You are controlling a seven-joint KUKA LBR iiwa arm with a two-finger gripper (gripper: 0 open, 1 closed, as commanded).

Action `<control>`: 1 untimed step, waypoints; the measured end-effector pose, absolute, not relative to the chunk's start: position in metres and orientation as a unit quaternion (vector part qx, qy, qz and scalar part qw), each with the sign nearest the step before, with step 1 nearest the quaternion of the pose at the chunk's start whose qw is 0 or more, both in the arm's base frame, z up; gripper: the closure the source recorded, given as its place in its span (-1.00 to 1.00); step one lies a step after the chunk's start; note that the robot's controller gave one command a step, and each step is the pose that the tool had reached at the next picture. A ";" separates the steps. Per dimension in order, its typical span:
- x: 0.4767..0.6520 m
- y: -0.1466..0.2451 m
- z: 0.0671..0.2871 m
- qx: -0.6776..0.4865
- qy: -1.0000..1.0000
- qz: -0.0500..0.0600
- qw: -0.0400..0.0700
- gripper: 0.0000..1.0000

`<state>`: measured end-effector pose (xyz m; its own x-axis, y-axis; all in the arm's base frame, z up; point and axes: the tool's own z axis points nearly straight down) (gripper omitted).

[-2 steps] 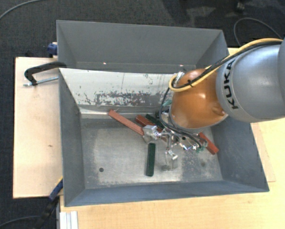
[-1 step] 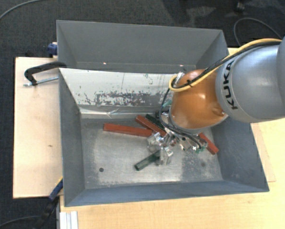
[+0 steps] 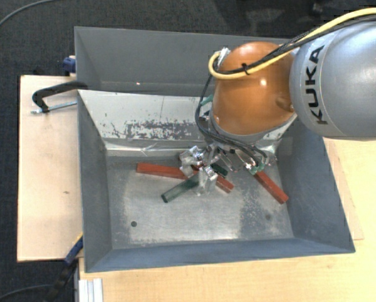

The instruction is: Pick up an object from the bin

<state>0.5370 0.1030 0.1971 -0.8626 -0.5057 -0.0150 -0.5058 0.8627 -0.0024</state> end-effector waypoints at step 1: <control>0.530 0.072 0.226 -0.244 0.970 0.000 0.005 1.00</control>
Offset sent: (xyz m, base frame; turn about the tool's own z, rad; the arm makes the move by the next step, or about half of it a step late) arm -0.0088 -0.0297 0.0261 0.0342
